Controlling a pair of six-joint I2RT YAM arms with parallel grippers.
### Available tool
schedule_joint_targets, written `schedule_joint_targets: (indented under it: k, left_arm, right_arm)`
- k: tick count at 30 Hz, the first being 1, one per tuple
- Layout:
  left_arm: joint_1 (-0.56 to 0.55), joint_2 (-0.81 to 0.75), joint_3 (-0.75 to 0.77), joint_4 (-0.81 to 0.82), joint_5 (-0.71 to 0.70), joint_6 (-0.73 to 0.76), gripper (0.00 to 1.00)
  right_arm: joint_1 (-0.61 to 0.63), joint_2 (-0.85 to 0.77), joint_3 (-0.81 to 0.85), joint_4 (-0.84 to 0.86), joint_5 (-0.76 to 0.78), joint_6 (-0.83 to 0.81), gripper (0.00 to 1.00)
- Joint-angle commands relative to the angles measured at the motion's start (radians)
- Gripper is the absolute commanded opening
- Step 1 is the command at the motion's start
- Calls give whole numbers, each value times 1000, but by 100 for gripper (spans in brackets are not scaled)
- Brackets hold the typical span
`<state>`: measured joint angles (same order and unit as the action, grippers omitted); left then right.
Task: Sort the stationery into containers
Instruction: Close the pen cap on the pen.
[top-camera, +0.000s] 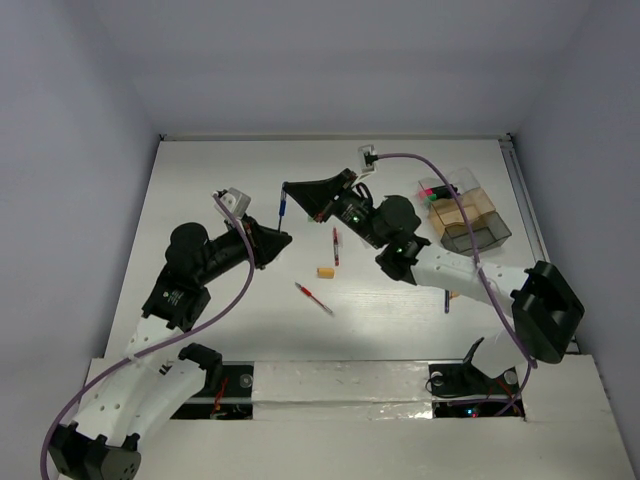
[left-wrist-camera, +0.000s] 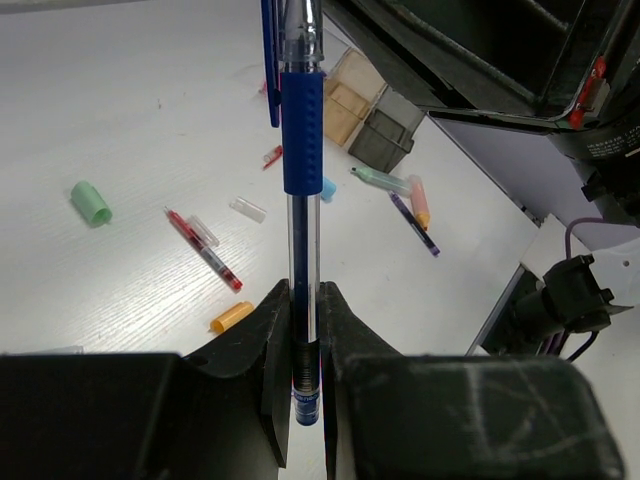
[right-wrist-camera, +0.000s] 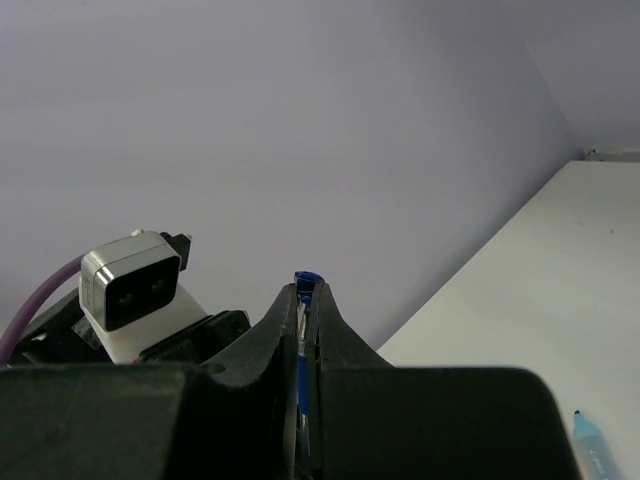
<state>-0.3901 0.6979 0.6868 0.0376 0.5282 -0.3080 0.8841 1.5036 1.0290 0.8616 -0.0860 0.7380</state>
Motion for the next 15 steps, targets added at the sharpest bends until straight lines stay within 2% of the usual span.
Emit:
schedule_joint_targets:
  k: [1, 7, 15]
  left_arm:
    - [14, -15, 63, 94, -20, 12, 0]
    - [14, -3, 97, 104, -10, 10, 0]
    - [14, 58, 229, 90, -24, 41, 0]
  right_arm:
    - [13, -25, -26, -64, -115, 9, 0]
    - [22, -28, -63, -82, -152, 9, 0]
    - [32, -49, -153, -65, -193, 23, 0]
